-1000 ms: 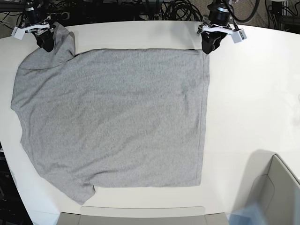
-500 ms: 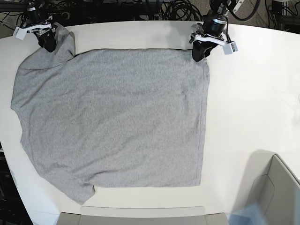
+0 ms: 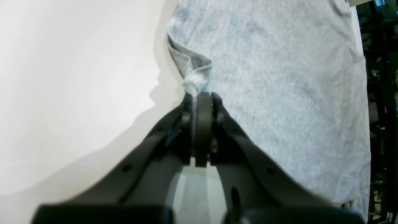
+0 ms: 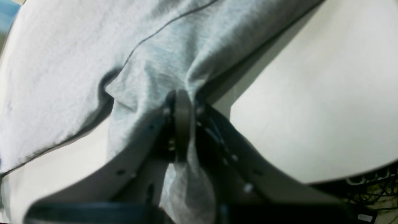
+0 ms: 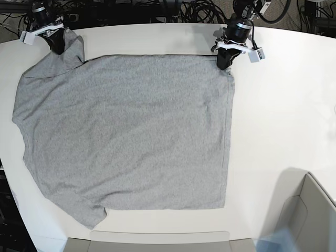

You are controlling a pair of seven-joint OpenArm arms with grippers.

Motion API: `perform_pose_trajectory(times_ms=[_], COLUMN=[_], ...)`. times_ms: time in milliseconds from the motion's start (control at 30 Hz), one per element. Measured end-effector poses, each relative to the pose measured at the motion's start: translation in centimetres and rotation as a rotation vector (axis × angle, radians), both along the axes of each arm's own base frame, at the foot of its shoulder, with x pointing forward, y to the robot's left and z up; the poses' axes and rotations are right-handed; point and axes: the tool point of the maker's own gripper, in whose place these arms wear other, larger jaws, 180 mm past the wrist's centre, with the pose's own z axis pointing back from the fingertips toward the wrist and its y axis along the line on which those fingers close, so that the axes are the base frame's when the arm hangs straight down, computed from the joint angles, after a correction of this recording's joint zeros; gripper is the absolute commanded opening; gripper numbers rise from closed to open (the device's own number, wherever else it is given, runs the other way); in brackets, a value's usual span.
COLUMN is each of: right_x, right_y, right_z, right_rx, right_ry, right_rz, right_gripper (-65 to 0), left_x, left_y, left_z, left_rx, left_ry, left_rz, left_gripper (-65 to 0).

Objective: Fold the T-shirt properly
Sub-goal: 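Lift the shoulder corners and pull them toward the robot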

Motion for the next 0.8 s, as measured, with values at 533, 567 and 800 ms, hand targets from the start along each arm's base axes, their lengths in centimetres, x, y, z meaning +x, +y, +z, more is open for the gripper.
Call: perform_pose_trajectory(times_ms=[533, 567, 800], right_x=[-1.5, -1.7, -2.1], right_y=[-1.1, -1.4, -1.9], right_z=[6.8, 7.0, 6.9], right_rx=[-0.024, -0.03, -0.055], right_ry=[-0.17, -0.172, -0.103], right_rz=[-0.088, -0.094, -0.051], right_gripper=[-65.0, -65.0, -65.0], left_x=[-4.5, -5.0, -6.9], left_y=[3.8, 4.1, 5.8], left_z=[2.8, 2.8, 4.4], left_rx=[0.045, 0.05, 0.081], left_ry=[0.044, 0.052, 0.072], left_rz=[0.074, 0.078, 0.106], left_gripper=[-65.0, -65.0, -65.0])
